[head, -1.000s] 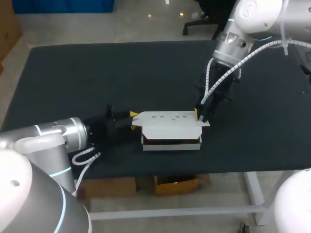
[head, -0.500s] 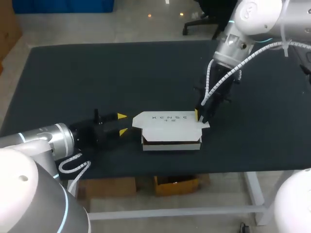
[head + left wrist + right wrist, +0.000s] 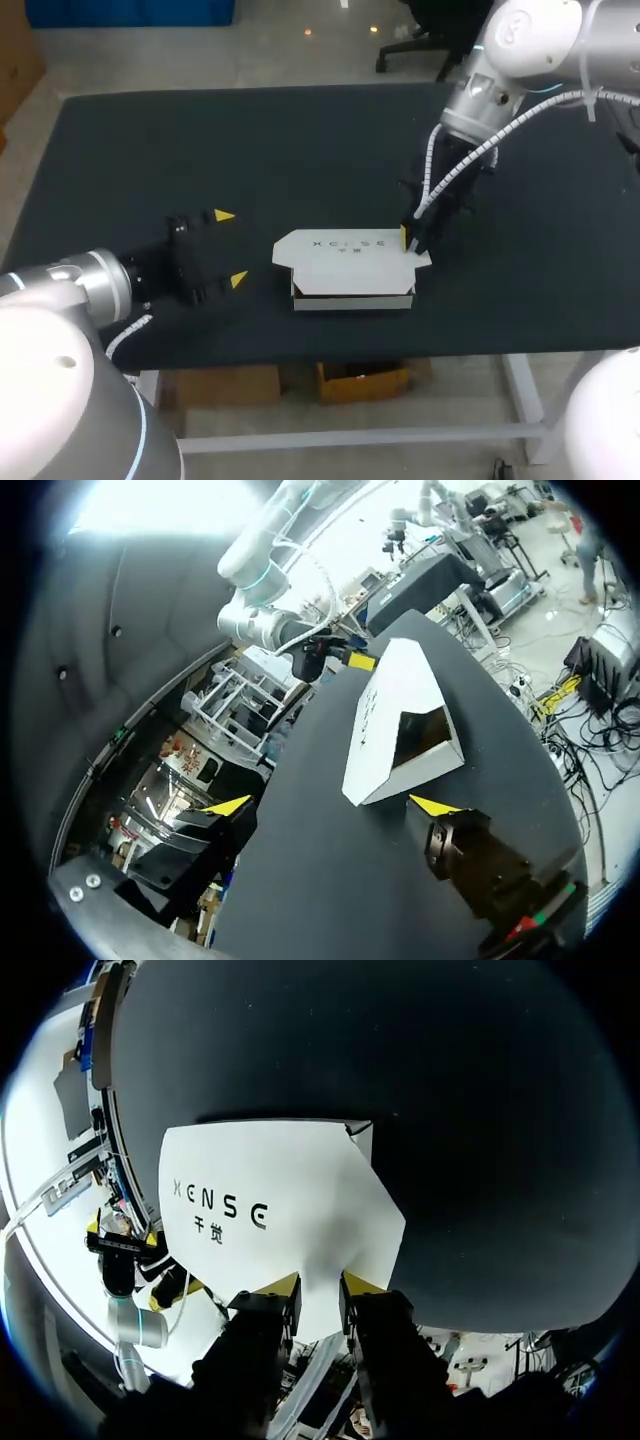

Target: Assemble the packaging by folding the flat box into shape, placing the metal phone stand inside, and closing the box properly

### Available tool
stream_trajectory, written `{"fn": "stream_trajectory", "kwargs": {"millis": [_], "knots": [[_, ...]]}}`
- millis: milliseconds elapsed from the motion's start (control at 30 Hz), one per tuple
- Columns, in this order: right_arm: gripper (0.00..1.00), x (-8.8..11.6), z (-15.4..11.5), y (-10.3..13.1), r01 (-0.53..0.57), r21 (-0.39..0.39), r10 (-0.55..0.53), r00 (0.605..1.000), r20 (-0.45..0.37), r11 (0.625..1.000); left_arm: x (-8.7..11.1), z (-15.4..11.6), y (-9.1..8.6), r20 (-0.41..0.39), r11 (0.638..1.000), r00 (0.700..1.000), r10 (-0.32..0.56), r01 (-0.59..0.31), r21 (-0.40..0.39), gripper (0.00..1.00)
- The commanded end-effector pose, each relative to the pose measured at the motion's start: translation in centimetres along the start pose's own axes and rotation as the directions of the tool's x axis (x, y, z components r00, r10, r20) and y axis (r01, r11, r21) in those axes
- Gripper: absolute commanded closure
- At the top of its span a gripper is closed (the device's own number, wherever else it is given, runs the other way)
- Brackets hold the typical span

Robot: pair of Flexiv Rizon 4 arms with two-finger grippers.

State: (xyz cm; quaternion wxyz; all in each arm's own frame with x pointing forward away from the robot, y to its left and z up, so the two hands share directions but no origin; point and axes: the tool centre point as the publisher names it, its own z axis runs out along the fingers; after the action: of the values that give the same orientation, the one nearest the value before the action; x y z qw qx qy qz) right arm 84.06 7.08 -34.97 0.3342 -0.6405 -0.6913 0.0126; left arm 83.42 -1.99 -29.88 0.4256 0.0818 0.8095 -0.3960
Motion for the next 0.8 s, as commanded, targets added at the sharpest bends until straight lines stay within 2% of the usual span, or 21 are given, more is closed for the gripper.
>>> {"fn": "stream_trajectory", "kwargs": {"millis": [33,100,200,700,800], "knots": [[0.77,-0.3,0.3,-0.5,0.002,-0.029,-0.002,1.000,-0.010,1.000,-1.2,-0.2,-0.9,-0.142,0.998,0.989,-0.043,0.035,-0.060,0.00],[0.77,-0.3,0.3,-0.5,0.003,-0.034,-0.003,1.000,-0.011,0.999,-1.5,-0.2,-0.9,-0.181,0.996,0.983,-0.031,0.015,-0.088,0.00],[0.78,-0.3,0.4,-0.5,0.004,-0.042,-0.005,1.000,-0.014,0.999,-1.9,-0.4,-1.0,-0.188,0.966,0.972,0.143,-0.178,-0.187,0.00],[0.78,-0.3,0.5,-0.5,0.007,-0.076,-0.008,1.000,-0.015,0.997,-1.9,-0.4,-1.0,-0.188,0.966,0.972,0.143,-0.178,-0.187,0.00],[0.79,-0.3,0.5,-0.5,0.008,-0.081,-0.009,1.000,-0.014,0.997,-2.4,0.6,-1.7,-0.191,0.975,0.982,0.004,-0.047,-0.219,0.00]]}}
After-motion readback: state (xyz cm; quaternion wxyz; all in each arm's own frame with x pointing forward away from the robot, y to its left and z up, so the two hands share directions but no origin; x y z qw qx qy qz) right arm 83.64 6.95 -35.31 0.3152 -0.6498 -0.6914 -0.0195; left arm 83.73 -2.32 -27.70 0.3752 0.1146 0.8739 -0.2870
